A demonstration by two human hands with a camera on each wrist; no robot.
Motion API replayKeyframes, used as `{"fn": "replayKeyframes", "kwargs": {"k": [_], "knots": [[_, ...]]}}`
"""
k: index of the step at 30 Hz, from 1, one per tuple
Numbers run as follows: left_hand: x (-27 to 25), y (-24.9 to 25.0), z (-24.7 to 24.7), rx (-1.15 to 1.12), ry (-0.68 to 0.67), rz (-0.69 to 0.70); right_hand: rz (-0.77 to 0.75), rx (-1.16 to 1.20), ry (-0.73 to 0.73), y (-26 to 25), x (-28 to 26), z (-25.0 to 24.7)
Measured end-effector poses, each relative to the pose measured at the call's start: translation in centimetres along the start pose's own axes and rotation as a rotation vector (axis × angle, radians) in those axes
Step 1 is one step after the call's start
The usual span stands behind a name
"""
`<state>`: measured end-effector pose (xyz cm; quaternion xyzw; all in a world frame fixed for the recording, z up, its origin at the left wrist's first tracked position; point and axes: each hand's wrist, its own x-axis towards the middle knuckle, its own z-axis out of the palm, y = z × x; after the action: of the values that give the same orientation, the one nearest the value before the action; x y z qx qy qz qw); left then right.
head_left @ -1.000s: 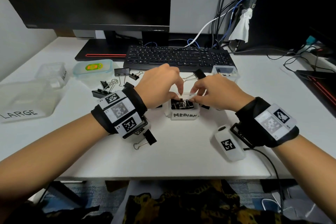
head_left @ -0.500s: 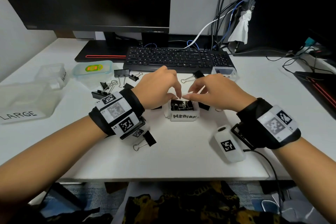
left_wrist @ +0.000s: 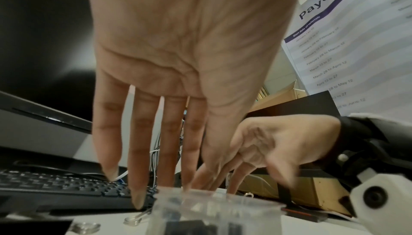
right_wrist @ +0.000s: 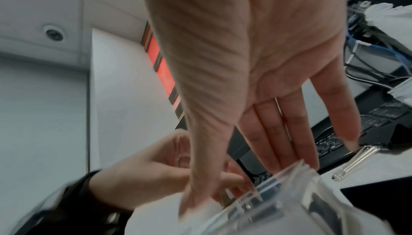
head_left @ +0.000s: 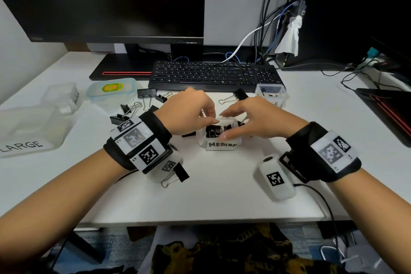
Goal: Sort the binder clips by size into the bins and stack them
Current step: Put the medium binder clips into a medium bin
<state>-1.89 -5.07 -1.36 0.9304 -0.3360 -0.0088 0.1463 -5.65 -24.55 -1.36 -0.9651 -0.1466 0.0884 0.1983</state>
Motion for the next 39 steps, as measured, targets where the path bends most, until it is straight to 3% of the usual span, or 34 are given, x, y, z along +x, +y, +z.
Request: {"fn": "replayKeyframes", "kwargs": {"k": [7,11,16,23,29,34,39], "knots": [[-0.2,1.0,-0.5,-0.069,-0.050,-0.014,0.123,0.148,0.226,2.9,2.2,-1.4],[-0.4,0.6,-0.5,-0.023,-0.127,-0.016,0.182,0.013,0.175,3.6,3.4,-1.1],[-0.2,0.3,0.2,0.015,-0.166,0.006,0.300,-0.099,-0.038,3.7,5.4,-0.6],[-0.1,0.1,0.1,0.055,-0.192,0.059,0.275,-0.370,-0.290,3.9,5.9,-0.1],[0.0,-0.7,-1.9,0.040,-0.030,0.045,0.179,-0.372,-0.343,2.8,2.8,0.1],[1.1,-1.2,-3.1,0.000,0.035,-0.026,0.123,-0.122,-0.338,2.9,0.1,-0.9],[3.4,-1.1,-2.4,-0.036,0.009,-0.046,0.258,-0.251,-0.243,4.0,-1.0,-2.4]]}}
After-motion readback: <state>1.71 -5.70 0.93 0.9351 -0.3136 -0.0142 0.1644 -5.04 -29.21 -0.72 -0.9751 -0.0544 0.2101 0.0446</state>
